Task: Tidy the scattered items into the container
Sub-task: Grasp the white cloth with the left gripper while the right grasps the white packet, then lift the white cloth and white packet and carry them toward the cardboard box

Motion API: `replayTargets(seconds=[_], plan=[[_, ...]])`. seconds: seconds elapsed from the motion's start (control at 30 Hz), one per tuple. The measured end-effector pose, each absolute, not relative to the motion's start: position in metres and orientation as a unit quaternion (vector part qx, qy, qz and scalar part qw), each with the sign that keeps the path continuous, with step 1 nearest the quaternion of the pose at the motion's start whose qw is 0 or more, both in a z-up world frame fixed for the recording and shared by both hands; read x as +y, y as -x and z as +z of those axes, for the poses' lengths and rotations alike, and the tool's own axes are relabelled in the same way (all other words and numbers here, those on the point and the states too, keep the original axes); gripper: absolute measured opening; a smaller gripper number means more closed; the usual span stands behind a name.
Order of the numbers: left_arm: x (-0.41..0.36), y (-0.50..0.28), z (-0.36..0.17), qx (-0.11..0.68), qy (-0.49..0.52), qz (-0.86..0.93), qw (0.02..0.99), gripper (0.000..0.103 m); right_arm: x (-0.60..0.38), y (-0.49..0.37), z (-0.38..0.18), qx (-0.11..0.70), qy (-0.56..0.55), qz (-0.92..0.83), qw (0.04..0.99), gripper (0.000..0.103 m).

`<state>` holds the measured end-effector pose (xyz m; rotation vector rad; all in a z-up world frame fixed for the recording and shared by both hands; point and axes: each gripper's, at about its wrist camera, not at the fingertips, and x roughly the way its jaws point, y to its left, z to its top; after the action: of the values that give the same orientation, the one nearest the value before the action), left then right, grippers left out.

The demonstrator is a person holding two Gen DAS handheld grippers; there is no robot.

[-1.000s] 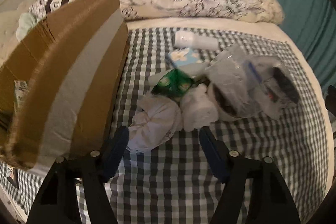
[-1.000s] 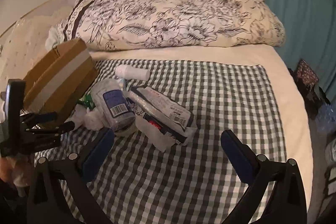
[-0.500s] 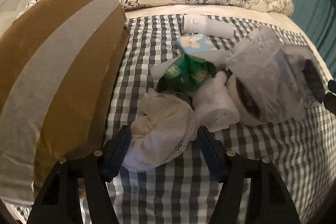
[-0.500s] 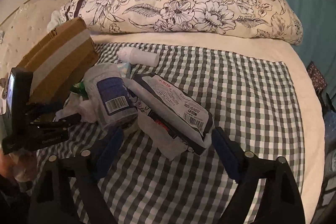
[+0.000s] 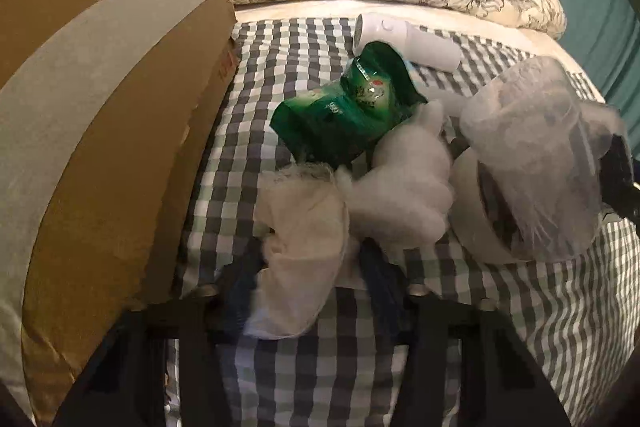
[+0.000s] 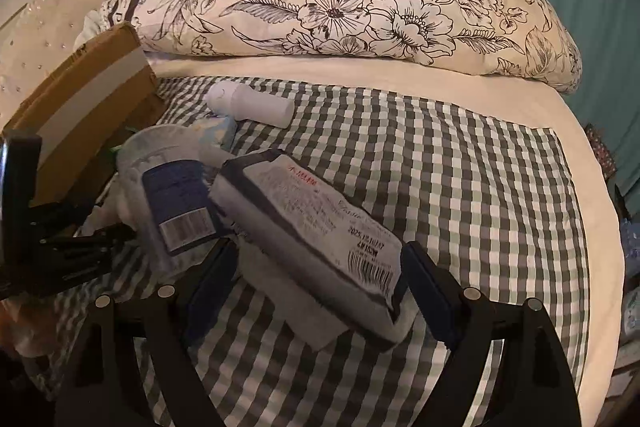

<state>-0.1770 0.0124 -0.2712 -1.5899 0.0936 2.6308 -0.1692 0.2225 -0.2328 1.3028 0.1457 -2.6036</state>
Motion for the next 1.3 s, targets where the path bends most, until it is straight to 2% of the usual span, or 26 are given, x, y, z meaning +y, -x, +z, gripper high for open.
replayTargets(seconds=[0.07,0.27,0.3,0.33,0.4,0.47,0.6,0.87,1.3], plan=[[0.013,0.175,-0.271,0.029,0.515,0.856,0.044,0.031,0.223,0.175,-0.238,0.044,-0.447,-0.886,0.111,0.084],[0.017,0.168,-0.267,0.023,0.515,0.855,0.060,0.024,0.221,0.183,-0.251,0.040,-0.455,-0.883,0.104,0.084],[0.016,0.167,-0.266,0.020,0.516,0.854,0.062,0.024,0.221,0.183,-0.252,0.040,-0.456,-0.883,0.104,0.081],[0.016,0.167,-0.266,0.018,0.517,0.854,0.063,0.024,0.221,0.183,-0.252,0.036,-0.459,-0.881,0.105,0.075],[0.015,0.165,-0.264,0.015,0.517,0.853,0.065,0.023,0.221,0.183,-0.253,0.030,-0.465,-0.879,0.107,0.046],[0.015,0.162,-0.261,0.011,0.517,0.854,0.065,0.024,0.221,0.181,-0.252,0.035,-0.466,-0.878,0.101,0.032],[0.014,0.156,-0.253,0.008,0.513,0.856,0.064,0.024,0.223,0.174,-0.245,0.027,-0.468,-0.877,0.107,0.024],[0.019,0.142,-0.229,0.009,0.497,0.865,0.072,0.024,0.232,0.155,-0.225,0.008,-0.464,-0.879,0.107,0.012],[0.023,0.111,-0.175,0.017,0.456,0.886,0.077,0.024,0.243,0.112,-0.184,-0.021,-0.441,-0.891,0.103,0.010]])
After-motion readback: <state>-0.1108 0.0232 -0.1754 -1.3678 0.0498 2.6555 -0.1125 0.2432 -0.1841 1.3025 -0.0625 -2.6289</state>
